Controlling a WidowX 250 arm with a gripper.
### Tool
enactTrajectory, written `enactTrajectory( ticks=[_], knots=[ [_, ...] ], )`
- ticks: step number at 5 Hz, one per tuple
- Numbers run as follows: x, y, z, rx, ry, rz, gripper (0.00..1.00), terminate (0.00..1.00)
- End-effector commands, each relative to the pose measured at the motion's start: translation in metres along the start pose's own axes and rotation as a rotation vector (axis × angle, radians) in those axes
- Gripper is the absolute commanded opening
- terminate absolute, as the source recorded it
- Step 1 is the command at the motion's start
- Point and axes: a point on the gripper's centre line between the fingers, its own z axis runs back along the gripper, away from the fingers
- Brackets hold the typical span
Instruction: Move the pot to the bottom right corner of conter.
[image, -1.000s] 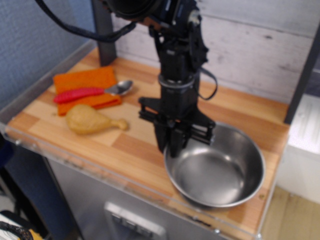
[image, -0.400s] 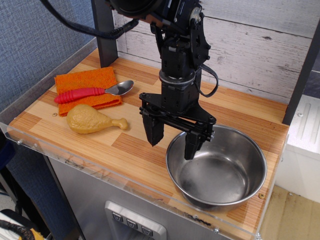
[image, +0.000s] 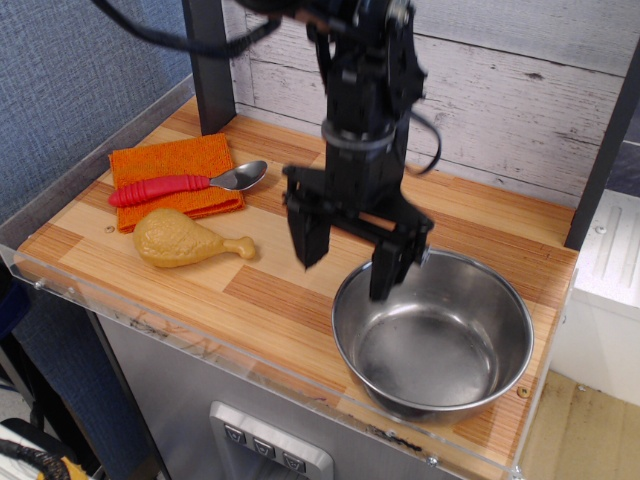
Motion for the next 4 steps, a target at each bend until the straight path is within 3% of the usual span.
enactTrajectory(
  ticks=[1,3,4],
  knots=[
    [0.02,0.011,0.067,-0.021,-0.177,-0.056,1.0,0.0],
    [0.014,0.033,0.118,0.028,-0.244,-0.068,1.0,0.0],
    [0.009,0.036,0.128,0.043,-0.244,-0.065,1.0,0.0]
  ],
)
